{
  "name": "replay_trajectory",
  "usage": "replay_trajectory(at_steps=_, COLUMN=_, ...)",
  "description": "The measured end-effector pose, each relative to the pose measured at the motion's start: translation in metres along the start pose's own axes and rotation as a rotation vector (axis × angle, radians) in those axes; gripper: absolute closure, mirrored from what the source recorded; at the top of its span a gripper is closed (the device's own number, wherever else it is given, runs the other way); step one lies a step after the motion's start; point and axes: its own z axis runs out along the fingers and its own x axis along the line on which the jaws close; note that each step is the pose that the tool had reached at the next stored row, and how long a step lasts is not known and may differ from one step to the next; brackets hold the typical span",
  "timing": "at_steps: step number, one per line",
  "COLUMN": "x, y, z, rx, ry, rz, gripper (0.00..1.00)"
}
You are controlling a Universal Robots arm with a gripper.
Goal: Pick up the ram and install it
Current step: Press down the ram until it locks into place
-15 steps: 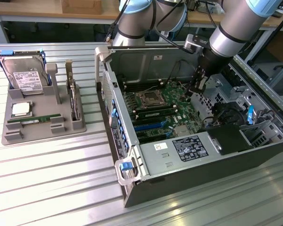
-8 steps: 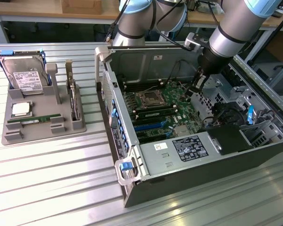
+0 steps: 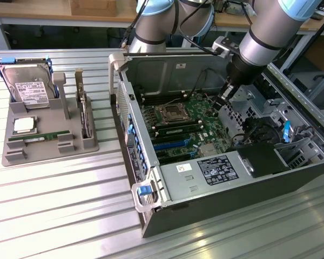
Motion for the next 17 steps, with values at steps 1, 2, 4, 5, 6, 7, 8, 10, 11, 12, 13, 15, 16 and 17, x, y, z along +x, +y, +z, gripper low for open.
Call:
replay_trajectory(at_steps=1, x=0.0, y=0.0, z=0.0, rx=0.0016, ry=-0.0025, rz=0.023, gripper=0.9)
replay_trajectory(at_steps=2, x=0.0, y=0.0, z=0.0001, rx=0.003, ry=-0.0047, rz=0.044, gripper=0.9)
replay_trajectory(at_steps=4, x=0.0, y=0.0, z=0.0002, rx=0.0051, ry=-0.0082, rz=0.077, gripper=0.9)
replay_trajectory(at_steps=5, x=0.0, y=0.0, z=0.0003, rx=0.0061, ry=-0.01, rz=0.092, gripper=0.9)
replay_trajectory(at_steps=6, x=0.0, y=0.0, z=0.0003, rx=0.0066, ry=-0.0108, rz=0.1, gripper=0.9)
replay_trajectory(at_steps=7, x=0.0, y=0.0, z=0.0004, rx=0.0082, ry=-0.0133, rz=0.123, gripper=0.9)
replay_trajectory(at_steps=8, x=0.0, y=0.0, z=0.0004, rx=0.0091, ry=-0.0148, rz=0.137, gripper=0.9)
replay_trajectory(at_steps=10, x=0.0, y=-0.0001, z=0.0006, rx=0.0114, ry=-0.0186, rz=0.172, gripper=0.9)
replay_trajectory(at_steps=11, x=0.0, y=-0.0001, z=0.0007, rx=0.0124, ry=-0.0202, rz=0.186, gripper=0.9)
replay_trajectory(at_steps=12, x=0.0, y=-0.0001, z=0.0007, rx=0.0132, ry=-0.0215, rz=0.199, gripper=0.9)
replay_trajectory(at_steps=13, x=0.0001, y=-0.0001, z=0.0008, rx=0.0148, ry=-0.0241, rz=0.222, gripper=0.9)
replay_trajectory(at_steps=15, x=0.0, y=-0.0001, z=0.0009, rx=0.0174, ry=-0.0285, rz=0.263, gripper=0.9)
replay_trajectory(at_steps=16, x=0.0001, y=-0.0001, z=0.001, rx=0.0189, ry=-0.0309, rz=0.285, gripper=0.9)
replay_trajectory(at_steps=17, x=0.0001, y=-0.0001, z=0.0011, rx=0.0207, ry=-0.0338, rz=0.311, gripper=0.9)
